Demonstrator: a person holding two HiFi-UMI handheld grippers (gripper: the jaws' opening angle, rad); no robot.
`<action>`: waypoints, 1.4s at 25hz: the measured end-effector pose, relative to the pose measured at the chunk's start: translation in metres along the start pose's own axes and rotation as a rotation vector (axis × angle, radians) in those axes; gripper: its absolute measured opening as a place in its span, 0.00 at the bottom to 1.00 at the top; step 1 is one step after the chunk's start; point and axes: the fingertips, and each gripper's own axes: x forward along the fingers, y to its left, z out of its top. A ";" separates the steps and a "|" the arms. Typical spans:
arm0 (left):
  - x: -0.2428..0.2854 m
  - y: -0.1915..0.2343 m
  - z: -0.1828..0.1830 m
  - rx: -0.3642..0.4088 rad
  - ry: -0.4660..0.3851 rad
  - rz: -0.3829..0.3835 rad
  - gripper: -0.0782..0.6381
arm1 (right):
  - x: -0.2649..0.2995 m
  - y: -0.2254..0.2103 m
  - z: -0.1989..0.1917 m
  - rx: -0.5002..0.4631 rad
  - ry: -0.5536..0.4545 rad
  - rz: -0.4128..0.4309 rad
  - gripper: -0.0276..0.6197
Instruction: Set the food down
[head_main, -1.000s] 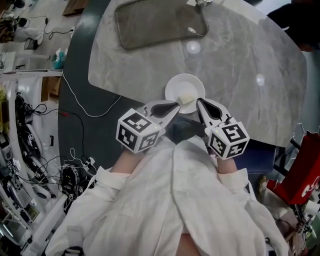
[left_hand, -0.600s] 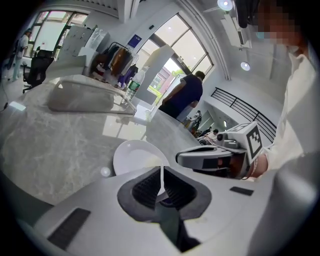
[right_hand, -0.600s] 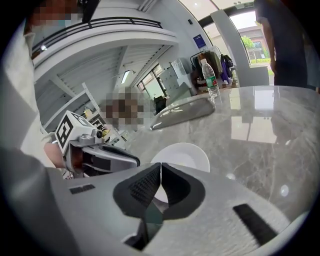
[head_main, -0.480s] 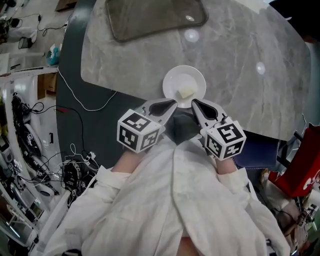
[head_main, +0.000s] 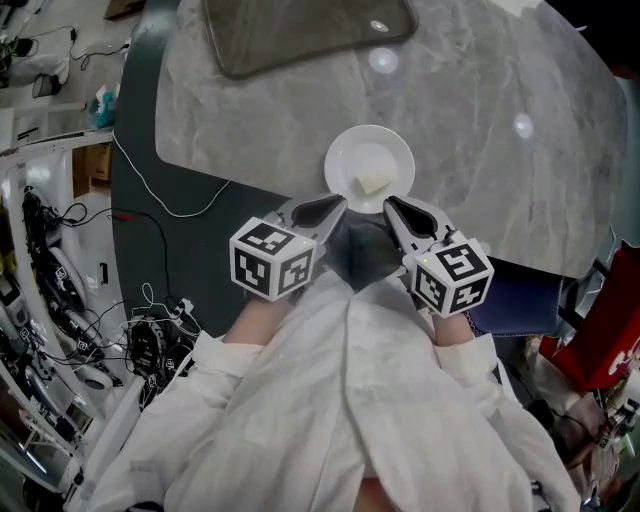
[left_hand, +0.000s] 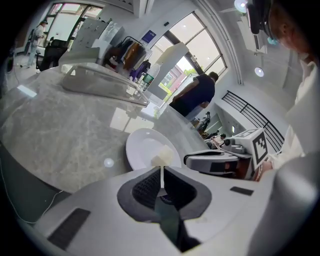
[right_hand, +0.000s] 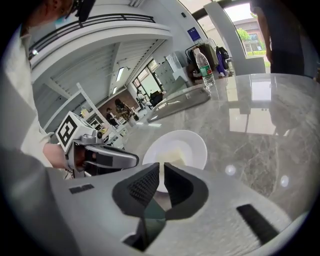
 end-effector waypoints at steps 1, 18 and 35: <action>0.000 0.002 0.000 -0.004 -0.003 0.007 0.15 | 0.000 -0.002 -0.001 0.007 0.001 -0.002 0.05; 0.001 0.028 -0.005 -0.037 0.008 0.093 0.20 | -0.002 -0.035 -0.007 0.071 -0.007 -0.094 0.20; 0.008 0.035 -0.008 -0.106 0.028 0.116 0.30 | 0.002 -0.050 -0.016 0.120 0.033 -0.130 0.22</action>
